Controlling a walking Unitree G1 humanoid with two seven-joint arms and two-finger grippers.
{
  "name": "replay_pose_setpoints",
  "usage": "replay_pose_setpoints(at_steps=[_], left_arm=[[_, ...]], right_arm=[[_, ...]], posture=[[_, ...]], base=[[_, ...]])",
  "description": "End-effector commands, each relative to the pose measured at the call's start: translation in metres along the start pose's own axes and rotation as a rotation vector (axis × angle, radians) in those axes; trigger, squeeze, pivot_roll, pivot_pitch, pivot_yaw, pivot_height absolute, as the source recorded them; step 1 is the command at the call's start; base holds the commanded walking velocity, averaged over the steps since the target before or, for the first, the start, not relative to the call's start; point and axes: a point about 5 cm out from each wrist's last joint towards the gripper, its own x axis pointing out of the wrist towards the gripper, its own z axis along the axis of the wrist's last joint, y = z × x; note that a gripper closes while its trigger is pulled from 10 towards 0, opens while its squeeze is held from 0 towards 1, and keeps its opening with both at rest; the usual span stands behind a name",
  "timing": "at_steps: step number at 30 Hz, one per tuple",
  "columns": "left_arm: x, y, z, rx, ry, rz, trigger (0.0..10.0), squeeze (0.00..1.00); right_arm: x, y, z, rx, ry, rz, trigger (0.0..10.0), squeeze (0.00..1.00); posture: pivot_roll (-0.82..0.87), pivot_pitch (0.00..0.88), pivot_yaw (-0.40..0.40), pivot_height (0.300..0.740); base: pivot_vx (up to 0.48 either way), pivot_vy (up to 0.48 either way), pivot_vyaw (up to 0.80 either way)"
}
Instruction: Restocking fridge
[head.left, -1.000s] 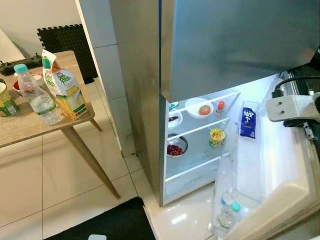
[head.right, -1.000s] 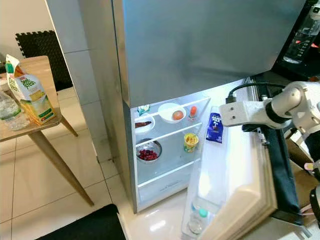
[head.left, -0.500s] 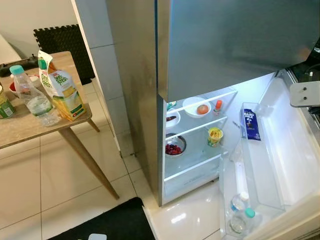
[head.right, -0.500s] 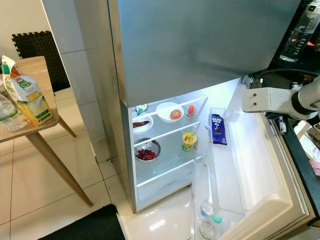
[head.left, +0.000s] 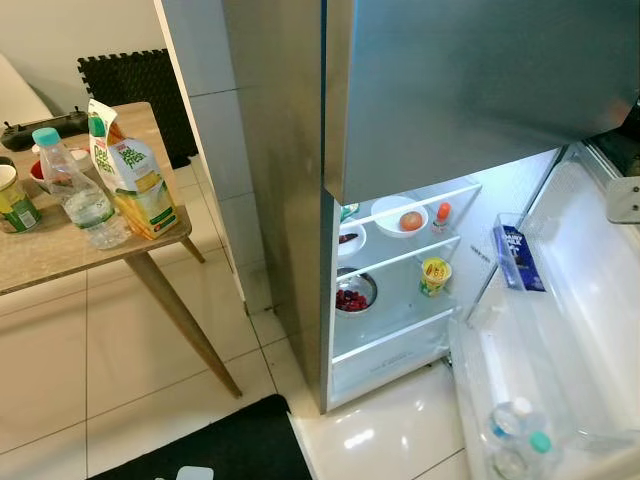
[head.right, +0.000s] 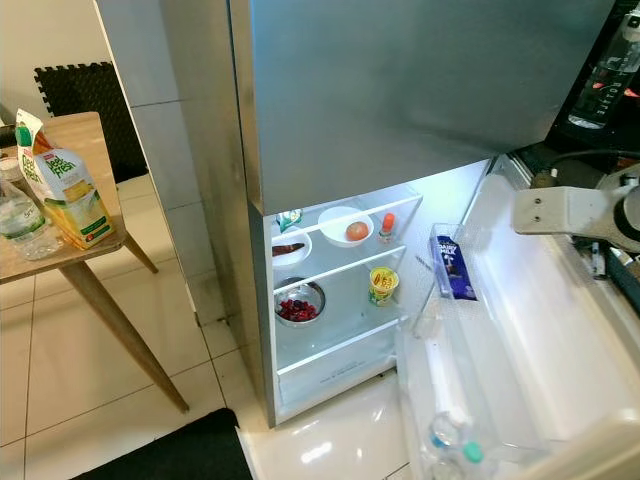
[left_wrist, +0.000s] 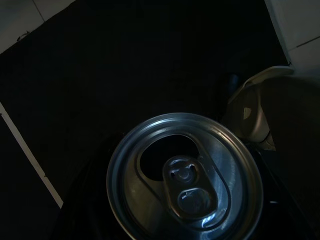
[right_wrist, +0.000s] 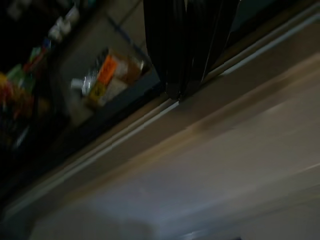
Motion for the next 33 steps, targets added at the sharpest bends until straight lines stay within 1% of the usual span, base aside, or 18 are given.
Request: replay_pose_setpoints(at_steps=[1,10,12,14,15,16,17,19,20,22,23,25,26,28,29,30,31,33], left_arm=[[-0.001,0.001,-0.005,-0.001,0.016,0.001,10.0,0.00],[-0.001,0.001,-0.006,-0.006,0.017,0.003,10.0,0.00],[-0.001,0.001,-0.006,-0.006,0.018,0.003,10.0,0.00],[-0.001,0.001,-0.007,-0.005,0.019,0.004,10.0,0.00],[-0.001,0.001,-0.007,-0.005,0.019,0.004,10.0,0.00],[-0.001,0.002,-0.007,-0.005,0.019,0.004,10.0,0.00],[-0.001,0.002,-0.007,-0.005,0.019,0.004,10.0,0.00],[-0.001,0.002,-0.006,-0.005,0.017,0.005,10.0,0.00],[-0.001,0.002,-0.006,-0.005,0.017,0.005,10.0,0.00],[-0.001,0.002,-0.005,-0.005,0.014,0.004,10.0,0.00],[-0.001,0.002,-0.005,-0.005,0.014,0.004,10.0,0.00],[-0.001,0.002,-0.004,-0.005,0.011,0.005,10.0,0.00],[-0.001,0.002,-0.004,-0.005,0.011,0.005,10.0,0.00],[-0.001,0.003,-0.004,-0.005,0.010,0.007,10.0,0.00],[-0.001,0.003,-0.004,-0.005,0.010,0.007,10.0,0.00],[-0.001,0.003,-0.004,-0.006,0.009,0.010,10.0,0.00],[-0.001,0.003,-0.004,-0.006,0.009,0.010,10.0,0.00],[-0.001,0.002,-0.004,-0.009,0.007,0.012,10.0,0.00]], right_arm=[[-0.003,0.005,-0.025,0.049,0.117,0.009,10.0,0.00],[-0.007,0.012,-0.063,0.155,0.275,-0.116,10.0,0.00],[-0.007,0.014,-0.065,0.189,0.251,-0.127,10.0,0.00],[-0.001,0.018,-0.057,0.239,0.145,-0.094,10.0,0.00],[-0.001,0.018,-0.057,0.239,0.145,-0.094,10.0,0.00],[0.005,0.023,-0.046,0.231,0.042,-0.049,10.0,0.00],[0.005,0.023,-0.046,0.231,0.042,-0.049,10.0,0.00],[0.015,0.030,-0.021,0.242,-0.162,0.047,10.0,0.00],[0.015,0.030,-0.021,0.242,-0.162,0.047,10.0,0.00],[0.023,0.040,0.003,0.248,-0.369,0.155,10.0,0.00],[0.023,0.040,0.003,0.248,-0.369,0.155,10.0,0.00],[0.031,0.056,0.026,0.257,-0.536,0.268,10.0,0.00],[0.031,0.056,0.026,0.257,-0.536,0.268,10.0,0.00],[0.047,0.081,0.044,0.277,-0.616,0.373,10.0,0.00],[0.047,0.081,0.044,0.277,-0.616,0.373,10.0,0.00],[0.065,0.110,0.062,0.302,-0.653,0.446,10.0,0.00],[0.065,0.110,0.062,0.302,-0.653,0.446,10.0,0.00],[0.088,0.144,0.084,0.388,-0.688,0.465,10.0,0.00]], posture=[[-0.10,0.025,-0.037,0.740],[-0.10,0.025,-0.037,0.740],[-0.10,0.025,-0.037,0.740],[-0.10,0.025,-0.037,0.740],[-0.10,0.025,-0.037,0.740],[-0.10,0.031,-0.033,0.740],[-0.10,0.031,-0.033,0.740],[-0.10,0.030,-0.033,0.740],[-0.10,0.030,-0.033,0.740],[-0.10,0.030,-0.033,0.740],[-0.10,0.030,-0.033,0.740],[-0.10,0.029,-0.030,0.740],[-0.10,0.029,-0.030,0.740],[-0.10,0.029,-0.030,0.740],[-0.10,0.029,-0.030,0.740],[-0.10,0.029,-0.030,0.740],[-0.10,0.029,-0.030,0.740],[-0.10,0.026,-0.034,0.740]], base=[[0.000,0.000,0.00],[0.000,0.000,0.00],[0.000,0.000,0.00],[0.000,0.000,0.00],[0.000,0.000,0.00],[0.000,0.000,0.00],[0.000,0.000,0.00],[0.000,0.000,0.00],[0.000,0.000,0.00],[0.000,0.000,0.00],[0.000,0.000,0.00],[0.000,0.000,0.00],[0.000,0.000,0.00],[0.000,0.000,0.00],[0.000,0.000,0.00],[0.000,0.000,0.00],[0.000,0.000,0.00],[0.000,0.000,0.00]])
